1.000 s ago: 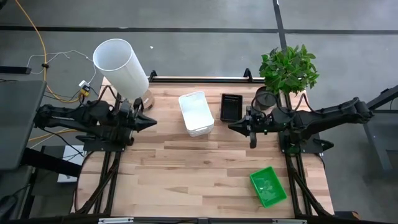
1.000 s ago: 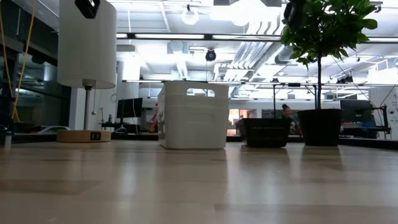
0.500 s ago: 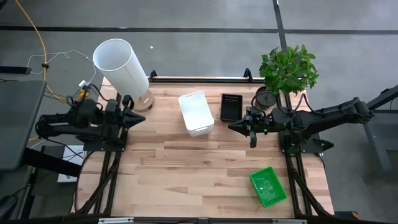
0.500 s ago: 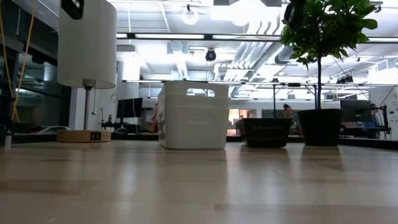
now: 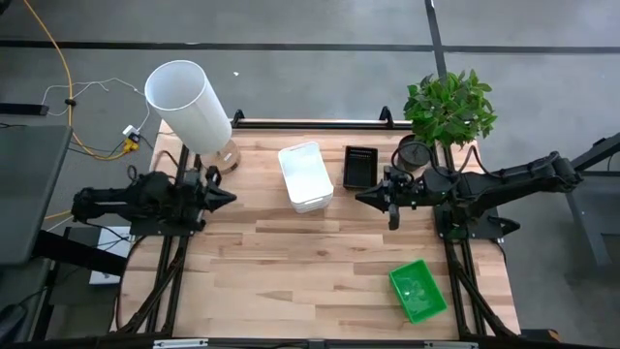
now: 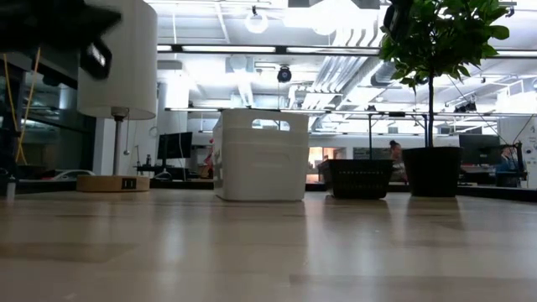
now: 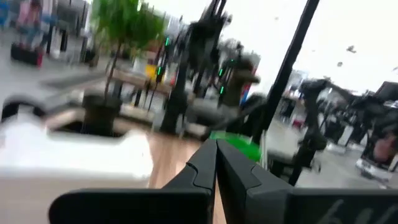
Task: Stack baskets by color
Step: Return to Home Position
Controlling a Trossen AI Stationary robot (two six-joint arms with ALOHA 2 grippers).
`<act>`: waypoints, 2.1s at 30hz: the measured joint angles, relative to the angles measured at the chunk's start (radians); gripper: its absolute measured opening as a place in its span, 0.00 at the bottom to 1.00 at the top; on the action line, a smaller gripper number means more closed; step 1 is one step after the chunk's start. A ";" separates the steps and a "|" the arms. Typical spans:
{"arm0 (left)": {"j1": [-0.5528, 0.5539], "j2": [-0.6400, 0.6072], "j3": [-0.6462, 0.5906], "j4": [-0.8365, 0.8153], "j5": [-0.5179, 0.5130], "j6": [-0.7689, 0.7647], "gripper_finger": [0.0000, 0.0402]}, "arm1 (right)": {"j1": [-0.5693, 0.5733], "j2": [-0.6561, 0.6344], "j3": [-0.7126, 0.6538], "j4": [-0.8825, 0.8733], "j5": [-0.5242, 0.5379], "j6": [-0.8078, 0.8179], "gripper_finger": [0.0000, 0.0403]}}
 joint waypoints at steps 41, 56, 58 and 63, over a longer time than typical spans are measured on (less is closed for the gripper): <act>0.001 0.031 -0.141 0.017 -0.056 0.031 0.00 | -0.046 -0.521 -0.394 0.016 -0.134 0.023 0.00; 0.001 0.032 -0.141 0.017 -0.056 0.032 0.00 | -0.134 -0.869 -0.664 0.112 -0.097 -0.100 0.00; 0.001 0.032 -0.141 0.017 -0.056 0.032 0.00 | -0.134 -0.893 -0.664 0.042 -0.056 -0.153 0.00; 0.001 0.032 -0.141 0.018 -0.055 0.031 0.00 | -0.134 -0.914 -0.664 -0.105 0.019 -0.253 0.00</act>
